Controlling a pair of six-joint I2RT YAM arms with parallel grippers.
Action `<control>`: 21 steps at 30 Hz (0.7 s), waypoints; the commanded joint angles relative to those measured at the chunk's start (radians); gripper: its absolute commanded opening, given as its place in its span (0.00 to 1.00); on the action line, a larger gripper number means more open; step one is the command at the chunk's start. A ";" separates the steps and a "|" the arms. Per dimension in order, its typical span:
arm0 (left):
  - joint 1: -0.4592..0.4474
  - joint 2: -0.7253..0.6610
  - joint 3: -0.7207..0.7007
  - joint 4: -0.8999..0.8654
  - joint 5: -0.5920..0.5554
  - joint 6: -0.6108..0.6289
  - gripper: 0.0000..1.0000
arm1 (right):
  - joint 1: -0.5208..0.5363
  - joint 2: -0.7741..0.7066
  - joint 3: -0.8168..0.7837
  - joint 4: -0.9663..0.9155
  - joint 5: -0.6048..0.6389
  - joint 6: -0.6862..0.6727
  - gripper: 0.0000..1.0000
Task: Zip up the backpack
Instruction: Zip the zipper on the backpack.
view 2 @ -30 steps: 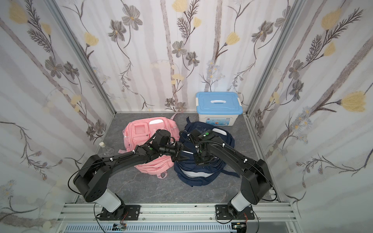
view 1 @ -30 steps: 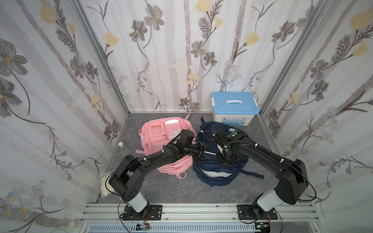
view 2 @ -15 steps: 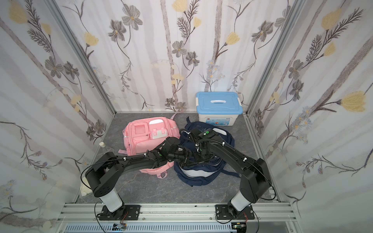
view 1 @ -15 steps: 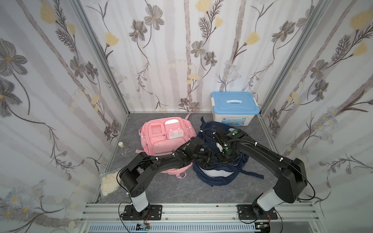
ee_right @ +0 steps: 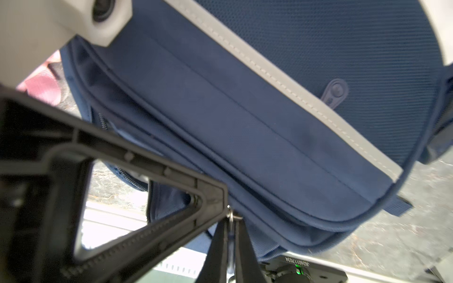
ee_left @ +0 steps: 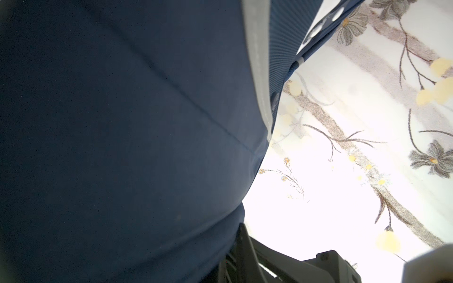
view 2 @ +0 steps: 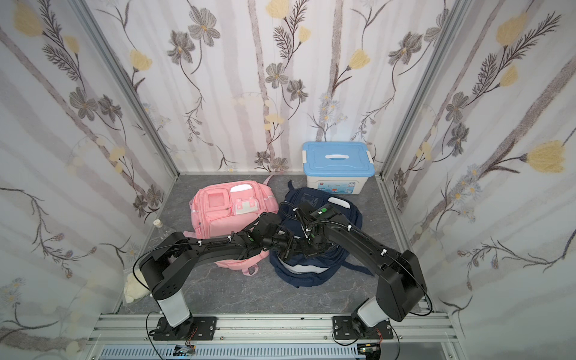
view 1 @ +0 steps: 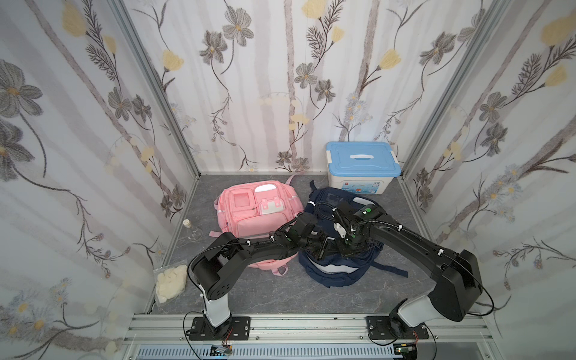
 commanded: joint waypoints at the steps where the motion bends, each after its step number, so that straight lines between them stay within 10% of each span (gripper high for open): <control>1: 0.029 -0.021 -0.006 -0.028 -0.024 -0.037 0.00 | 0.000 -0.047 -0.060 0.033 -0.017 0.017 0.00; 21: 0.143 -0.106 0.083 -0.129 0.077 0.021 0.00 | -0.172 -0.120 -0.165 -0.100 0.219 0.076 0.00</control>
